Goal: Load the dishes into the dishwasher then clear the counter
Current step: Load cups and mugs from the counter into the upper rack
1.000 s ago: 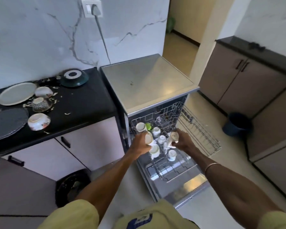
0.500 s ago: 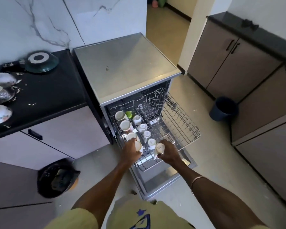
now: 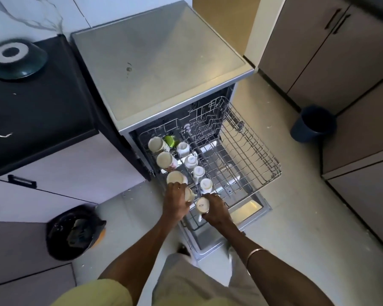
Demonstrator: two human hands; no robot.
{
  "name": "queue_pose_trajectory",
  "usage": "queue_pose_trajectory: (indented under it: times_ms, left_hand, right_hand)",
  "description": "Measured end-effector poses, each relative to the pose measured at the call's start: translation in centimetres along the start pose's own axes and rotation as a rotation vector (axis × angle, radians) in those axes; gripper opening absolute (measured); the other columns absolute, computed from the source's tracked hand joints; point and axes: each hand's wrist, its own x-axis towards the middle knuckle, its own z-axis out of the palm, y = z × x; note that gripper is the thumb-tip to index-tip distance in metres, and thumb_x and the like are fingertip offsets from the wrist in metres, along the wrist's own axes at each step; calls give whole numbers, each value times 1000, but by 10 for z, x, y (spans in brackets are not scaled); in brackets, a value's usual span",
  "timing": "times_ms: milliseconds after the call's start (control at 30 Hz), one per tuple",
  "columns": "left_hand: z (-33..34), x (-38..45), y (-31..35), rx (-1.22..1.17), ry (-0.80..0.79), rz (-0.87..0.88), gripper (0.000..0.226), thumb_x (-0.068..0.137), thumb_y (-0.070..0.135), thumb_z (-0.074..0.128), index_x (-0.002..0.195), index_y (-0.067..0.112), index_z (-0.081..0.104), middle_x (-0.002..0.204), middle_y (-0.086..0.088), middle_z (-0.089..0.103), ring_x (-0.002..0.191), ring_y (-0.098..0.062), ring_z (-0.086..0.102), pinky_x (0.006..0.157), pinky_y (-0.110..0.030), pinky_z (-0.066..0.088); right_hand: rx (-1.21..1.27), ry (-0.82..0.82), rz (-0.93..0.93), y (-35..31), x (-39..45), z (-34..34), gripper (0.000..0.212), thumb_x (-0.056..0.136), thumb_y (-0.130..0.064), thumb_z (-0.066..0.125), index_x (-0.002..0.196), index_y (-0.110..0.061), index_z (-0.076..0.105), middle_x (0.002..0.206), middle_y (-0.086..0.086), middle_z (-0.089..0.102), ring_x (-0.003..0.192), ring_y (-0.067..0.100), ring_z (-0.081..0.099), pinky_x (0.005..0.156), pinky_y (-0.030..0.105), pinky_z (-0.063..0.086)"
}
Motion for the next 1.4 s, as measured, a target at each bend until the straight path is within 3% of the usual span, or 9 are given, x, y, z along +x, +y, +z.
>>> queue_pose_trajectory:
  times_ms: [200,300,500,633,733,833,1067,1167,1400]
  left_hand:
    - [41,23,0,252,-72,12,56,52,35,86,100,18,63,95,-3,67,95,-24,52,78,-37,47]
    - [63,31,-1,327,-71,-33,58,55,37,85,105,16,65,102,-4,68,102,-27,53,86,-38,43]
    - [82,38,-5,352,-63,-96,55,60,32,84,107,11,66,106,-7,68,101,-28,54,87,-39,43]
    - [90,38,-7,359,-32,-101,51,57,18,82,104,6,67,99,-12,70,98,-30,58,88,-40,47]
    - [97,39,-6,372,-9,-139,33,66,12,81,96,7,68,87,-12,70,90,-28,59,82,-36,49]
    - [100,39,-9,385,-10,-142,29,69,13,82,94,6,69,84,-14,70,87,-26,61,77,-35,51]
    - [100,31,-8,370,-18,-198,52,59,24,88,105,9,70,97,-13,72,93,-28,65,82,-34,53]
    - [98,26,-5,365,-11,-214,59,55,22,91,109,9,69,103,-13,71,99,-28,65,84,-35,53]
    - [83,4,-8,179,40,-173,58,48,18,94,100,11,72,101,-8,72,93,-27,66,81,-33,55]
  right_hand:
    - [-87,-121,62,29,20,41,57,71,-26,77,121,-14,50,123,8,54,118,33,49,88,43,46]
    - [-71,-95,41,42,24,62,50,74,-21,74,117,-12,49,118,10,53,113,35,50,84,44,46]
    - [-195,-107,49,45,42,85,63,78,-20,75,130,-7,43,132,14,45,123,35,41,86,45,49]
    - [-271,-108,11,50,50,99,67,68,-18,81,124,-8,45,126,13,48,116,34,45,77,42,52]
    - [-330,-69,-50,52,53,112,68,59,-12,84,117,-7,49,117,16,53,103,35,52,62,37,53]
    - [-323,-75,-58,52,57,123,58,67,-11,76,118,-7,49,119,16,50,102,34,50,65,34,50]
    - [-184,-111,-111,65,61,129,56,63,-9,73,114,-11,48,106,11,56,97,32,50,75,32,33]
    - [-111,-64,-108,65,62,123,52,62,-3,72,109,-10,49,97,12,58,89,31,51,70,27,22]
    - [-118,-179,-4,46,48,85,53,63,7,63,114,-2,50,104,23,56,92,43,56,68,35,39]
